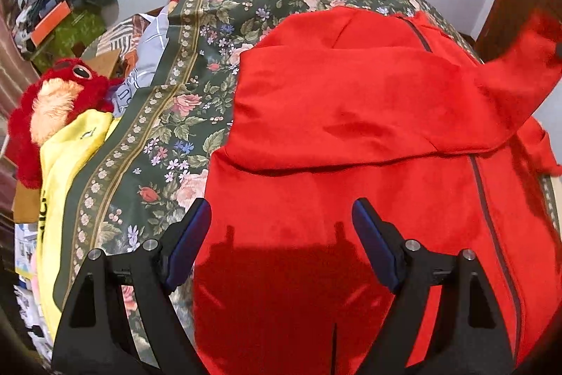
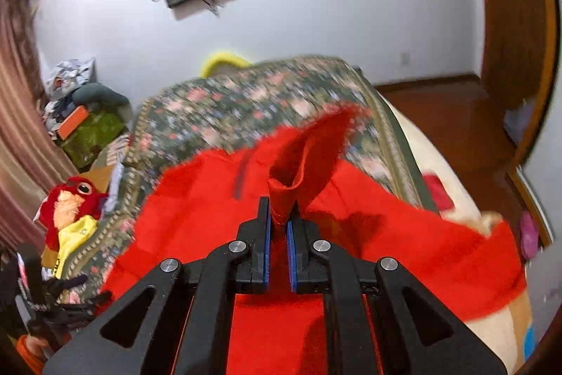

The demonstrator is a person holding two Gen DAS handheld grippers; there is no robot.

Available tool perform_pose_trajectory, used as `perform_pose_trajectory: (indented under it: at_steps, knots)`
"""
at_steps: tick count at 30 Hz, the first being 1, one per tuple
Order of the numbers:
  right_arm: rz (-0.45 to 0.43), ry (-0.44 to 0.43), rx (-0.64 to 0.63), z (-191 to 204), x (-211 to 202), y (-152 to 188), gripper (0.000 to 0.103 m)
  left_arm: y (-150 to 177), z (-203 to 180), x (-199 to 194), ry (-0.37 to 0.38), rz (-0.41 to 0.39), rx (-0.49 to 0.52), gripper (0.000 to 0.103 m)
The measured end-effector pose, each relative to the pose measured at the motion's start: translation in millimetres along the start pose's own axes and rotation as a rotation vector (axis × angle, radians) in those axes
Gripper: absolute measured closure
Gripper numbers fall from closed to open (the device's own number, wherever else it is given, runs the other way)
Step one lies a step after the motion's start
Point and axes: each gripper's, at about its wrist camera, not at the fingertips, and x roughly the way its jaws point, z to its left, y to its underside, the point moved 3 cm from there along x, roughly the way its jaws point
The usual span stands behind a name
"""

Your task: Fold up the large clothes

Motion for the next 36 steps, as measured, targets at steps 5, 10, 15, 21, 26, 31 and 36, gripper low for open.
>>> perform_pose_trajectory:
  at_steps: [5,10,15,21,26,31,36]
  knots:
    - [0.153,-0.029,0.126,-33.8,17.0,43.1,0.096,6.3,-9.7,-14.3,-0.009,-0.001,0.01,0.021]
    - [0.275,-0.064,0.191,-55.8,21.9,75.0,0.096,10.7,-22.0,-30.7,-0.014,-0.012,0.02,0.021]
    - [0.294,-0.06,0.172,-64.8,4.2,81.3,0.096,14.9,-38.1,-46.1,-0.013,-0.021,0.033,0.021]
    - [0.239,-0.06,0.18,-85.2,-30.0,64.2,0.066,16.4,-63.9,-66.4,-0.005,-0.048,0.068,0.021]
    - [0.132,-0.026,0.206,-110.4,-66.3,42.8,0.03,12.8,-91.8,-84.9,-0.001,-0.093,0.114,0.018]
    - [0.084,-0.008,0.293,-148.6,-83.6,32.5,0.022,6.9,-120.4,-98.2,0.045,-0.132,0.138,0.013]
    - [0.137,0.022,0.47,-206.6,-65.9,49.5,0.022,2.4,-147.0,-99.6,0.096,-0.14,0.154,0.013]
